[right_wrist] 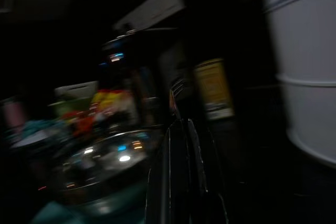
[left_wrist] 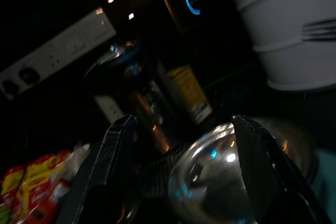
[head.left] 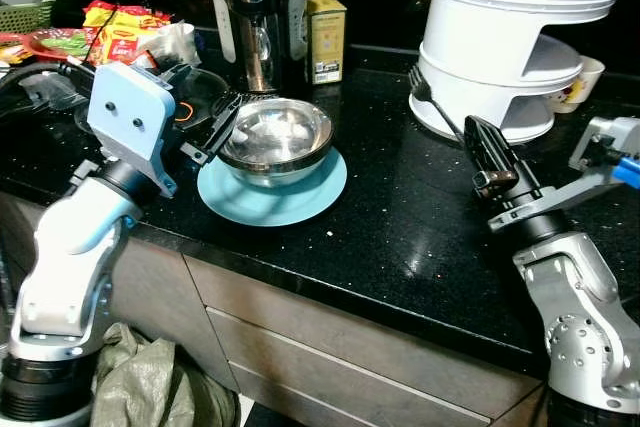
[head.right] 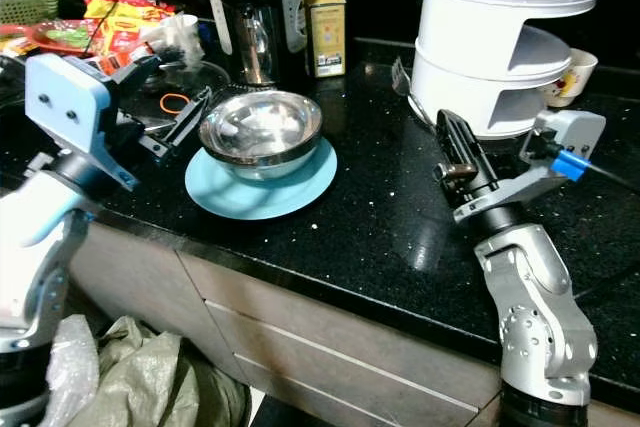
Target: Kitchen organization
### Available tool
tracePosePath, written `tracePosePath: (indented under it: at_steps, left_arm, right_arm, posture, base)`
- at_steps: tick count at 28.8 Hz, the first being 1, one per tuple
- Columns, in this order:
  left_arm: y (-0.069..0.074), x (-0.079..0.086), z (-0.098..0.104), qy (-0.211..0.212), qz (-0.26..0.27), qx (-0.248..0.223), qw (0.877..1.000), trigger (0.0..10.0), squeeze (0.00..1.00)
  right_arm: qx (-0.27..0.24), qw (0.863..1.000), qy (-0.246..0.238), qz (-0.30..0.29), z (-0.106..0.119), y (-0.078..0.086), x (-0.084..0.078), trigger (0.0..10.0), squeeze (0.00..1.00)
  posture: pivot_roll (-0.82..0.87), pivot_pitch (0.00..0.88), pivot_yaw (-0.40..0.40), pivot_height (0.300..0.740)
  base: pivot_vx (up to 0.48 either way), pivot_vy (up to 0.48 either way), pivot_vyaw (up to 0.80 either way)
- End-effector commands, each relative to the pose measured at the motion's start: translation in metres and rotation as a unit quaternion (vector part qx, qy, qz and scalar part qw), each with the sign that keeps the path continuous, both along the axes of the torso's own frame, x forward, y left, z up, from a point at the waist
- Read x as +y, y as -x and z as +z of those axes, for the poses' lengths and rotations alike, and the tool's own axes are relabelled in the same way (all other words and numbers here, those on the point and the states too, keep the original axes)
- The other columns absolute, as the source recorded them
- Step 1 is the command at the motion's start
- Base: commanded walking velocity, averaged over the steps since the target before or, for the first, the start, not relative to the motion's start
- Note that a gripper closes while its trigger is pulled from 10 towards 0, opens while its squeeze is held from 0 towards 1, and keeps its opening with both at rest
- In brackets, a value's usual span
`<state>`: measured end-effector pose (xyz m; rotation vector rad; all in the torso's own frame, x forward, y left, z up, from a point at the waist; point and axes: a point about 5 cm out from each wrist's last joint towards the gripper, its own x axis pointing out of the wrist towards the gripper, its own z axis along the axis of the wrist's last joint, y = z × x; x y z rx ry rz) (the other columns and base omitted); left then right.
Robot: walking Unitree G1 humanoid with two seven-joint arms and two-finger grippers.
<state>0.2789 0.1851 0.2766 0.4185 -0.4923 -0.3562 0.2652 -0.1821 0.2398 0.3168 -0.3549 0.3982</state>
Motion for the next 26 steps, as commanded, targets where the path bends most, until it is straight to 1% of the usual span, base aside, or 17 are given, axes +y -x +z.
tracePosePath:
  at_steps: [1, 4, 7, 8, 9, 10, 12, 16, 17, 18, 19, 20, 21, 23, 24, 25, 26]
  left_arm:
    - [-0.003, 0.005, -0.006, -0.011, 0.005, 0.024, 1.000, 10.0, 0.00]
    - [-0.004, 0.010, -0.008, -0.028, -0.007, 0.040, 0.999, 10.0, 0.00]
    - [-0.003, 0.012, -0.001, -0.021, -0.073, 0.048, 0.996, 10.0, 0.00]
    - [-0.003, 0.012, -0.001, -0.021, -0.073, 0.048, 0.996, 10.0, 0.00]
    - [-0.004, 0.010, 0.003, -0.037, -0.112, 0.053, 0.992, 10.0, 0.00]
    - [-0.004, 0.010, 0.003, -0.037, -0.112, 0.053, 0.992, 10.0, 0.00]
    - [-0.010, 0.008, 0.004, -0.063, -0.134, 0.063, 0.987, 10.0, 0.00]
    - [-0.019, -0.004, 0.001, -0.107, -0.173, 0.084, 0.976, 10.0, 0.00]
    - [-0.019, -0.004, 0.001, -0.107, -0.173, 0.084, 0.976, 10.0, 0.00]
    - [-0.023, -0.008, -0.004, -0.156, -0.179, 0.101, 0.966, 10.0, 0.00]
    - [-0.026, -0.009, -0.008, -0.183, -0.179, 0.112, 0.960, 10.0, 0.00]
    - [-0.026, -0.009, -0.008, -0.183, -0.179, 0.112, 0.960, 10.0, 0.00]
    - [-0.031, -0.008, -0.012, -0.228, -0.173, 0.125, 0.950, 10.0, 0.00]
    - [-0.032, -0.007, -0.013, -0.238, -0.171, 0.128, 0.947, 10.0, 0.00]
    - [-0.033, -0.007, -0.013, -0.254, -0.181, 0.135, 0.941, 10.0, 0.00]
    - [-0.033, -0.007, -0.013, -0.254, -0.181, 0.135, 0.941, 10.0, 0.00]
    - [-0.033, -0.006, -0.017, -0.283, -0.191, 0.159, 0.926, 10.0, 0.00]
  right_arm:
    - [-0.006, 1.000, 0.005, 0.017, 0.004, 0.003, 0.005, 10.0, 0.00]
    - [-0.009, 1.000, 0.009, 0.029, 0.005, 0.004, 0.009, 10.0, 0.00]
    - [-0.018, 0.999, 0.008, 0.049, 0.010, 0.007, 0.015, 10.0, 0.00]
    - [-0.018, 0.999, 0.008, 0.049, 0.010, 0.007, 0.015, 10.0, 0.00]
    - [-0.024, 0.998, 0.003, 0.063, 0.013, 0.009, 0.019, 10.0, 0.00]
    - [-0.024, 0.998, 0.003, 0.063, 0.013, 0.009, 0.019, 10.0, 0.00]
    - [-0.032, 0.997, -0.002, 0.075, 0.018, 0.011, 0.021, 10.0, 0.00]
    - [-0.039, 0.995, -0.007, 0.090, 0.022, 0.013, 0.025, 10.0, 0.00]
    - [-0.039, 0.995, -0.007, 0.090, 0.022, 0.013, 0.025, 10.0, 0.00]
    - [-0.042, 0.995, -0.008, 0.093, 0.023, 0.014, 0.026, 10.0, 0.00]
    - [-0.043, 0.995, -0.008, 0.094, 0.024, 0.015, 0.027, 10.0, 0.00]
    - [-0.043, 0.995, -0.008, 0.094, 0.024, 0.015, 0.027, 10.0, 0.00]
    - [-0.047, 0.994, -0.009, 0.098, 0.025, 0.016, 0.028, 10.0, 0.00]
    - [-0.048, 0.994, -0.009, 0.099, 0.026, 0.016, 0.028, 10.0, 0.00]
    - [-0.050, 0.993, -0.009, 0.105, 0.027, 0.018, 0.029, 10.0, 0.00]
    - [-0.050, 0.993, -0.009, 0.105, 0.027, 0.018, 0.029, 10.0, 0.00]
    - [-0.049, 0.993, -0.008, 0.108, 0.027, 0.019, 0.029, 10.0, 0.00]
  posture:
    - [0.01, 0.000, 0.014, 0.740]
    - [0.01, 0.000, 0.014, 0.740]
    - [0.01, 0.000, 0.014, 0.740]
    - [0.01, 0.000, 0.014, 0.740]
    - [0.01, 0.000, 0.014, 0.740]
    - [0.01, 0.000, 0.014, 0.740]
    - [0.00, 0.000, 0.014, 0.740]
    - [0.00, 0.000, 0.017, 0.740]
    - [0.00, 0.000, 0.017, 0.740]
    - [0.00, 0.000, 0.017, 0.740]
    - [0.00, 0.000, 0.017, 0.740]
    - [0.00, 0.000, 0.017, 0.740]
    - [-0.01, 0.000, 0.025, 0.740]
    - [-0.01, 0.000, 0.025, 0.740]
    - [-0.01, 0.000, 0.025, 0.740]
    - [-0.01, 0.000, 0.025, 0.740]
    - [-0.01, 0.000, 0.028, 0.740]
  base:
    - [0.000, 0.000, 0.00]
    - [0.000, 0.000, 0.00]
    - [0.000, 0.000, 0.00]
    - [0.000, 0.000, 0.00]
    - [0.000, 0.000, 0.00]
    - [0.000, 0.000, 0.00]
    - [0.000, 0.000, 0.00]
    - [0.000, 0.000, -0.80]
    - [0.000, 0.000, -0.80]
    - [0.000, 0.000, 0.00]
    - [0.000, 0.000, 0.00]
    - [0.000, 0.000, 0.00]
    - [0.000, 0.000, 0.00]
    - [0.000, 0.000, 0.00]
    - [0.000, 0.000, 0.00]
    - [0.000, 0.000, 0.00]
    - [0.000, 0.000, 0.00]
